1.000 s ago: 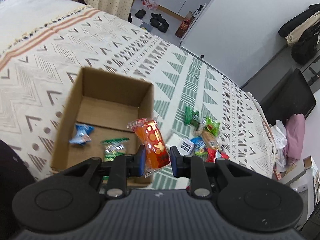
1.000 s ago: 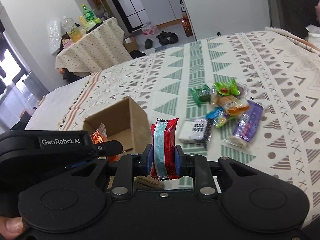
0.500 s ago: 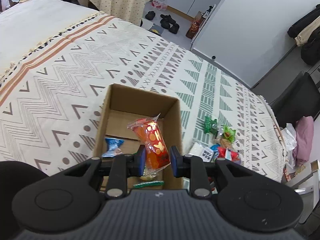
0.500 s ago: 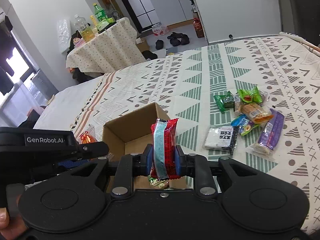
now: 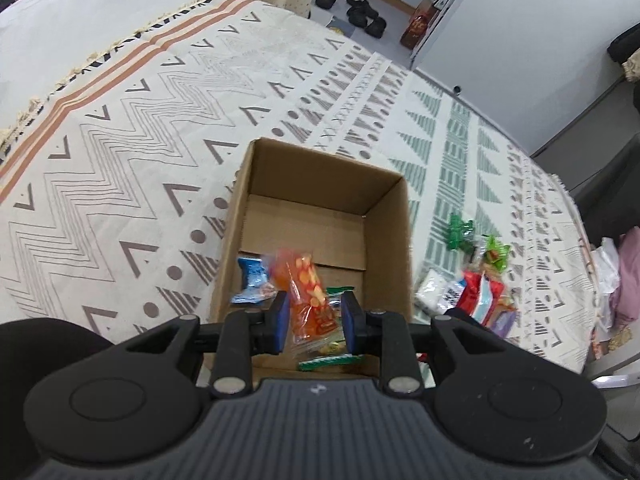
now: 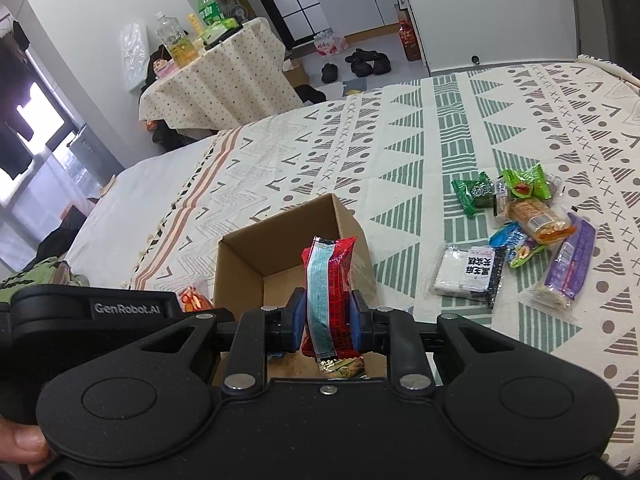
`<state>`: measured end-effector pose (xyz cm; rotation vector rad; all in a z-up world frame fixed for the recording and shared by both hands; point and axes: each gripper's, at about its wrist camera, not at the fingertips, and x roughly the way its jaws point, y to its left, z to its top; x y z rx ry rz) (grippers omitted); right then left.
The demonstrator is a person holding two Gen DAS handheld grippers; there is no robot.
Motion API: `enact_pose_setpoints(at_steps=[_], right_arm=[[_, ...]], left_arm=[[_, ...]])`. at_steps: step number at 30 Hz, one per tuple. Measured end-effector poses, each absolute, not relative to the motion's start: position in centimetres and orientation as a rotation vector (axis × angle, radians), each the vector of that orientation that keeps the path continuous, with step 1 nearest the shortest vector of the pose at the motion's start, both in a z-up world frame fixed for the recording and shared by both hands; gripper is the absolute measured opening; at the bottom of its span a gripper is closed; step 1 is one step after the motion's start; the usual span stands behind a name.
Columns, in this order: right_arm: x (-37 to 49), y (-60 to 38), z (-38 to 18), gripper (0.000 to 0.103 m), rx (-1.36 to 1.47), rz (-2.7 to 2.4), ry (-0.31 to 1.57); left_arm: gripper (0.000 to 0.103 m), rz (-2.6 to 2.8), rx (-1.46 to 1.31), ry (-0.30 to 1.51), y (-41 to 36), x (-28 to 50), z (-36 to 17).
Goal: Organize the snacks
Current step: 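Carry both snacks over the box and open both grippers to drop them, then withdraw both grippers from the box toward the remaining snacks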
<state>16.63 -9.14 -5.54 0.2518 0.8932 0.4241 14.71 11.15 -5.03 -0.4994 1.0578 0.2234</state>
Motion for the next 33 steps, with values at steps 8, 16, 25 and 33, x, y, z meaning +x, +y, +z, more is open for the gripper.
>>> enact_pose_setpoints(at_steps=[8,16,25,33], right_arm=[[17.6,-7.6,-6.4,0.022,0.246,0.448,0.928],[18.2,-6.0,-6.8,0.033,0.274,0.498,0.965],[17.9,-7.9,-6.0,0.049,0.276,0.463,0.933],[16.8,-11.1,-5.4,0.068,0.278,0.417,0.900]], left_arm=[[0.038,0.271,-0.510,1.082,12.6,15.1,-5.3],[0.071,0.324,-0.520,1.048,13.8,15.0,-4.3],[0.087,0.339,-0.512,1.056,12.8,14.6,-3.9],[0.103,0.317,-0.477,1.020,10.1,13.8,-3.0]])
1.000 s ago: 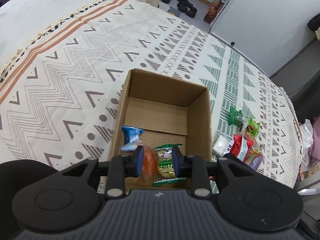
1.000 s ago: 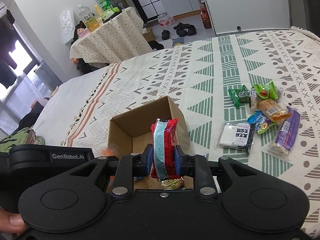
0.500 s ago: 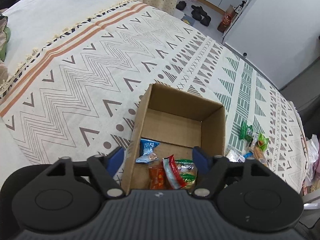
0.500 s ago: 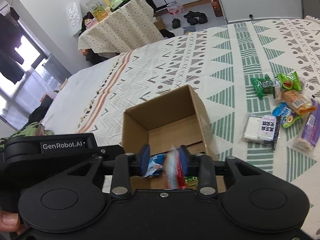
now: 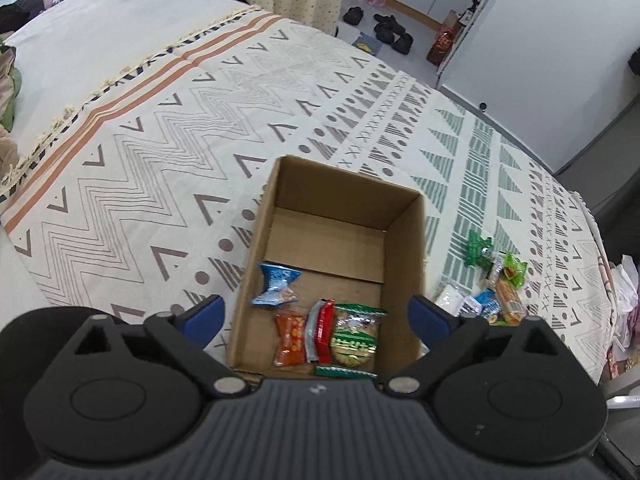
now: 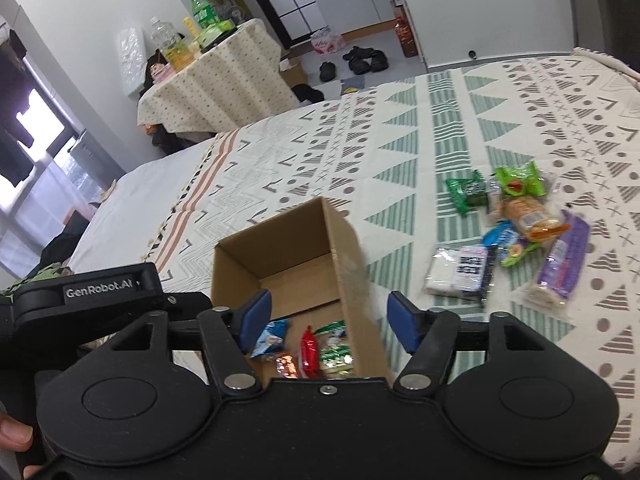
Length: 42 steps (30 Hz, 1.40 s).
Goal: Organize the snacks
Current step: 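Withdraw both grippers from the box toward the remaining snacks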
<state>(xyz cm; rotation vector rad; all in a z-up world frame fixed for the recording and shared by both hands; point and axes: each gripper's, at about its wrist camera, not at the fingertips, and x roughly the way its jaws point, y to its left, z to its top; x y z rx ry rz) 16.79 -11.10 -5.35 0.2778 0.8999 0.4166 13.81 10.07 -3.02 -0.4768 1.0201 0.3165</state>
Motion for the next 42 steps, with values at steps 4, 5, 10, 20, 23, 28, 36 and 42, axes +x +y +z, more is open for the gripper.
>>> enact_pose_setpoints(at_steps=[4,5,10,20,23,28,36,42], right_arm=[[16.2,-12.9,-5.3,0.076,0.283,0.389,0.885],[16.1,-13.4,-5.3,0.078,0.287,0.383,0.882],[15.5,-15.6,-5.1,0.089,0.294,0.352,0.855],[14.5,-19.5,-5.4,0.103,0.317,0.311,0.806],[14.4,-20.7,-5.6,0.103,0.326,0.300,0.803],[14.3,-22.7,-6.2,0.103,0.344,0.276,0.803],[14.1,-25.7,-7.4,0.103,0.382,0.248,0.804],[14.2,-28.0,-8.6,0.103,0.412,0.234,0.804]], left_arm=[[0.103,0.285,-0.454,0.993,8.4,13.5,-2.6],[0.103,0.276,-0.447,0.986,7.9,13.4,-2.5],[0.103,0.248,-0.420,0.951,5.6,13.2,-2.2],[0.103,0.192,-0.406,0.951,1.5,13.4,-2.4],[0.103,0.187,-0.408,0.950,0.5,13.4,-2.5],[0.103,0.182,-0.384,0.956,-1.2,13.7,-2.7],[0.103,0.173,-0.362,0.984,-3.4,14.3,-3.5],[0.103,0.163,-0.346,0.989,-5.1,15.1,-4.7]])
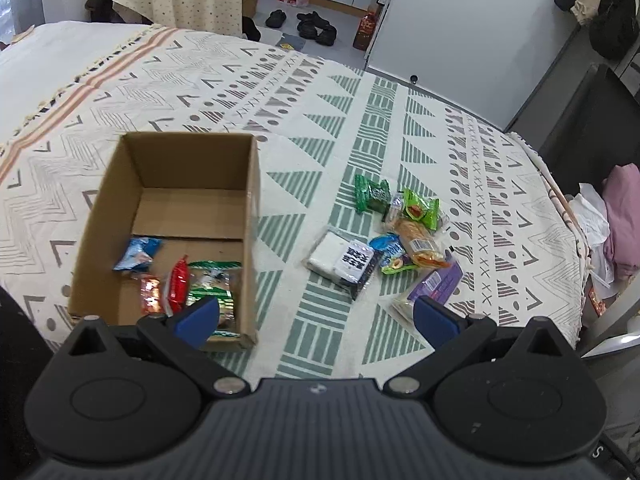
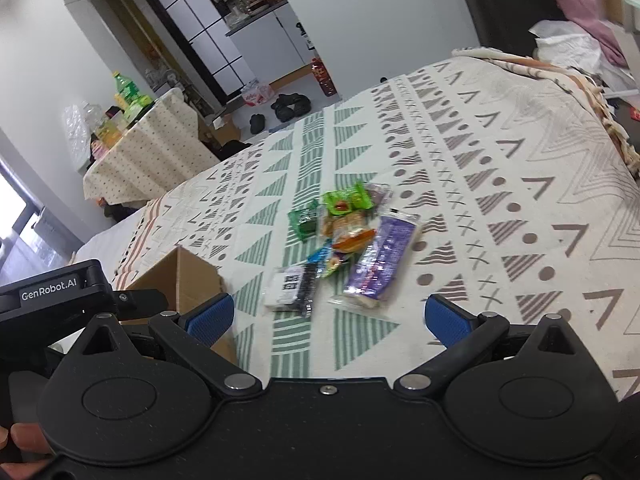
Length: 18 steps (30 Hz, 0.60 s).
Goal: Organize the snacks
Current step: 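Withdraw both grippers from the box toward the remaining snacks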
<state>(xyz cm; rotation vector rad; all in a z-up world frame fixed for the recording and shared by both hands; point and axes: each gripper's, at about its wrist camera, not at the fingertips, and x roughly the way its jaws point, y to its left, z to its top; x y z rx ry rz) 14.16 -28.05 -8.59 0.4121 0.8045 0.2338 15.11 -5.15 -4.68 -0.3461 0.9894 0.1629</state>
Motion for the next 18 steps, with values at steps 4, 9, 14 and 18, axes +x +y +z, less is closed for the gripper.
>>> enact_pose_setpoints(at_steps=[4,9,14,18], right_arm=[[14.3,-29.6,-9.7,0.102,0.428,0.214,0.803],[14.7,-30.9,-11.8,0.093,0.445,0.208,0.814],[15.7,-31.8,-13.9,0.081,0.542,0.212,0.839],[16.9,-31.5,-14.9,0.075,0.564,0.238,0.850]], left_arm=[[0.102,0.137,-0.340,0.990,-6.2,15.8,-5.7],[0.100,0.105,-0.324,0.996,-7.6,16.8,-7.3],[0.094,0.105,-0.318,0.999,-8.3,18.2,-8.9],[0.088,0.115,-0.332,1.015,-8.6,19.6,-10.3]])
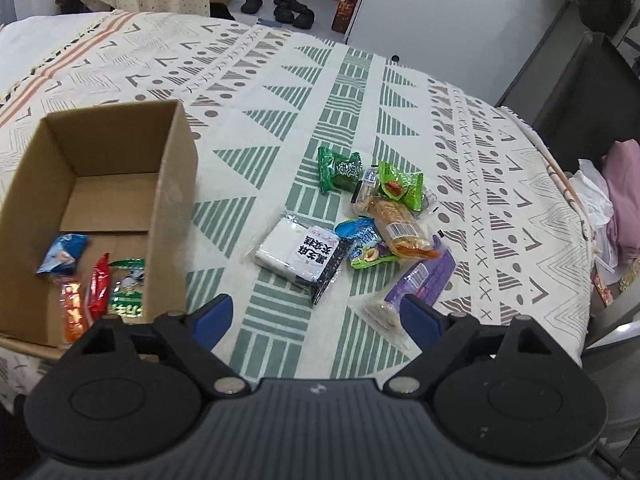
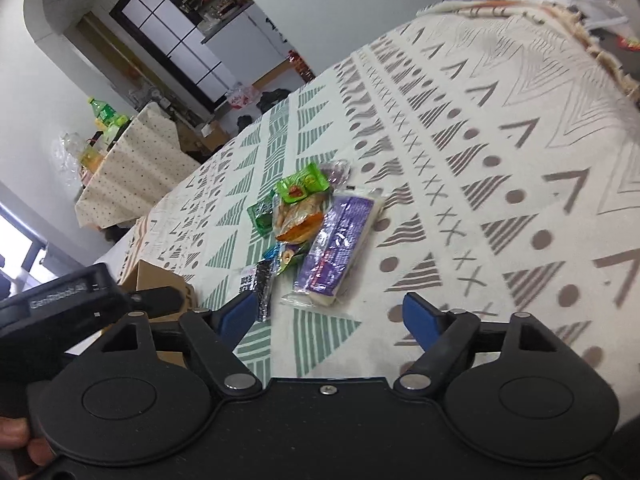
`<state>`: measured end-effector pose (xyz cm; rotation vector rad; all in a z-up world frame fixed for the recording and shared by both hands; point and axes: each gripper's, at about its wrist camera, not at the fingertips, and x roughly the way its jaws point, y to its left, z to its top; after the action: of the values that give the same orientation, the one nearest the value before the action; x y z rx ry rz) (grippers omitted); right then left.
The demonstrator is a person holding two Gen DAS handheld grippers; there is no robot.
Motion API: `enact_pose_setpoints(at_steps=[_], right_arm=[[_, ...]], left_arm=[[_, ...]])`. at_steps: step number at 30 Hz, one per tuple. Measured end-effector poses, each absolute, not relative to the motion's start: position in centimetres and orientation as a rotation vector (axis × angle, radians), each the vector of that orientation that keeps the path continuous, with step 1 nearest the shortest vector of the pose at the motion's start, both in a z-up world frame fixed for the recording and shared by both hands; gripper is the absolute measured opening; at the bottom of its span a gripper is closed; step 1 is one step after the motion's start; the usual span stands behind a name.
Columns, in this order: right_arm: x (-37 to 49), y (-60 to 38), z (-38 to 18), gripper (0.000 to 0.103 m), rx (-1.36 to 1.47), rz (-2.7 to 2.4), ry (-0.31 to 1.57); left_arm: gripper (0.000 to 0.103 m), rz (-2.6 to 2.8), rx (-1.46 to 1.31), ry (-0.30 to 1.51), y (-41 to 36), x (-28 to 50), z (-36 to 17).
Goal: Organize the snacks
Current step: 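Withdraw both grippers from the box toward the remaining snacks, then grasp the white square cake packet with the left gripper while the right grasps the purple bar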
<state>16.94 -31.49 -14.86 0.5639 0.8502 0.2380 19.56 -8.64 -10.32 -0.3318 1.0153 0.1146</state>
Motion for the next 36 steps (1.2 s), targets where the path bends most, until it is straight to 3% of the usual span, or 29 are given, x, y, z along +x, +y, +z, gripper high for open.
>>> enact_pose_setpoints(at_steps=[11,31,36], right_arm=[[20.8,-30.5,-17.5,0.064,0.573,0.242,0.910],[25.6,-27.6,-19.4,0.062,0.479,0.249,0.954],[25.3,-27.4,-19.3,0.057,0.444,0.234,0.946]], left_arm=[[0.086,0.163,-0.434,1.049,-8.6,22.8,-14.0],[0.087,0.281,-0.556,1.068,-6.8,26.8,-17.8],[0.087,0.336,-0.558,1.069,-6.7,27.8,-18.5]])
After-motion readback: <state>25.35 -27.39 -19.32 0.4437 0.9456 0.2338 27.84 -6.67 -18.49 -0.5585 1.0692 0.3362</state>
